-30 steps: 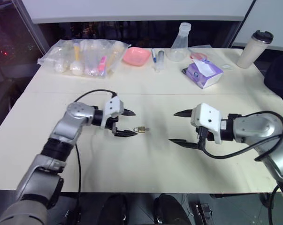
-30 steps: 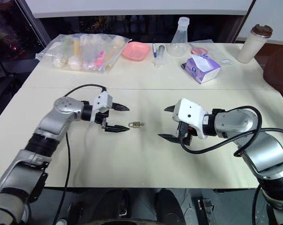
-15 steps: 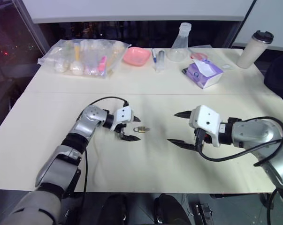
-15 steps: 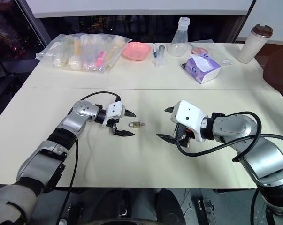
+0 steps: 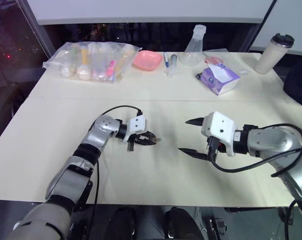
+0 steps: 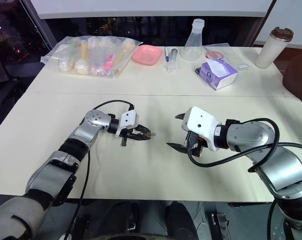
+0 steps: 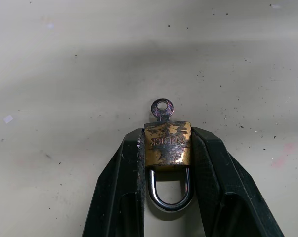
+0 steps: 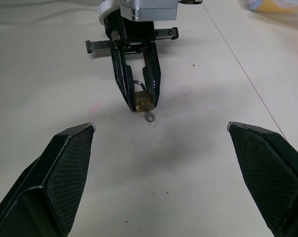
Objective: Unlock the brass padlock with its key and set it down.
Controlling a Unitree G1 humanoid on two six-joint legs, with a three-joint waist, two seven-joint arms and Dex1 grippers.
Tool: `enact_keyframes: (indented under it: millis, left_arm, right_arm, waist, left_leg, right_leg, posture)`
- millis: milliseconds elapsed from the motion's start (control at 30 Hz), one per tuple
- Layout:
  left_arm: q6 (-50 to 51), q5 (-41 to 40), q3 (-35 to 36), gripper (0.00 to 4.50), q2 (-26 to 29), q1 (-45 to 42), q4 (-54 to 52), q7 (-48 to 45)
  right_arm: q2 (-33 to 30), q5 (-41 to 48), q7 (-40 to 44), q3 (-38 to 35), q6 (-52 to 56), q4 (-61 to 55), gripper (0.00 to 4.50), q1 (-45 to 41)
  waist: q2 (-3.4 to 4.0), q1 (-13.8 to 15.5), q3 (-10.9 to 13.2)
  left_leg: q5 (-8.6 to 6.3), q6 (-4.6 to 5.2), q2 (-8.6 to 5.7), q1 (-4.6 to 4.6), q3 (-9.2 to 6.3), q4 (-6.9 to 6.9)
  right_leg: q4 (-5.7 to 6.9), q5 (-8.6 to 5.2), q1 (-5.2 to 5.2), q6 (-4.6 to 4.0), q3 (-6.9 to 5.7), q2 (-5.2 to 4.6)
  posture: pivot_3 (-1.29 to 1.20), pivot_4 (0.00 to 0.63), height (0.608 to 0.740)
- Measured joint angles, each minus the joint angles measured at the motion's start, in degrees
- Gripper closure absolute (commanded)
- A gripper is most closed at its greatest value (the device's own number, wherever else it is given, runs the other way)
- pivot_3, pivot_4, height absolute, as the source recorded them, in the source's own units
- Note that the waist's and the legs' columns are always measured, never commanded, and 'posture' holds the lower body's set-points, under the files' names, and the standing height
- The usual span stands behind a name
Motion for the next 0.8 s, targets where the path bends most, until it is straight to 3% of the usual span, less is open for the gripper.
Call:
enact_keyframes:
  millis: [133,267,467,633,800]
  left_arm:
    - [0.9,-0.1,0.0,3.76,2.8,0.9,-2.7,-1.8]
    - [6.0,-1.7,1.5,3.76,5.8,1.1,-5.8,-4.4]
    - [18.7,-9.3,7.0,3.76,10.1,-1.2,-15.5,-9.2]
    - [24.5,-12.5,8.4,3.76,11.5,-2.5,-22.2,-10.5]
    - [26.7,-13.7,8.4,3.76,11.5,-2.0,-26.3,-10.2]
  right_arm:
    - [0.1,-1.1,0.4,0.9,-1.6,0.9,0.0,-2.1]
    - [1.0,-9.1,-0.9,6.0,-10.2,5.0,0.0,-4.6]
    - [2.7,-28.4,-4.1,15.6,-35.6,16.2,0.0,-8.8]
    - [6.8,-40.6,-10.1,18.5,-53.5,24.8,0.0,-13.2]
    - [9.9,-50.0,-16.3,19.9,-64.9,30.3,0.0,-16.8]
  waist:
    - [0.0,-0.9,0.0]
    - [0.0,-0.9,0.0]
    - [-0.02,-0.5,0.0]
    - [-0.02,-0.7,0.0]
    - [-0.02,-0.8,0.0]
  left_leg:
    - [0.0,0.0,0.04,0.02,0.0,-0.03]
    - [0.01,-0.01,0.08,-0.04,0.0,-0.07]
    - [0.01,-0.02,-0.01,-0.16,0.05,0.03]
    - [0.23,-0.4,0.03,-0.15,0.05,0.01]
    - [0.27,-0.47,0.04,-0.15,0.06,0.0]
  right_leg:
    - [0.02,0.0,-0.03,0.0,0.01,0.06]
    - [0.13,-0.01,-0.19,-0.01,0.02,0.14]
    - [0.11,-0.01,-0.24,0.0,0.02,0.06]
    - [0.14,-0.01,-0.28,0.0,0.03,0.1]
    - [0.18,-0.01,-0.3,0.0,0.05,0.11]
  posture:
    - [0.0,0.15,0.715]
    - [0.0,0.15,0.715]
    - [0.0,0.15,0.715]
    - [0.0,0.15,0.715]
    - [0.0,0.15,0.715]
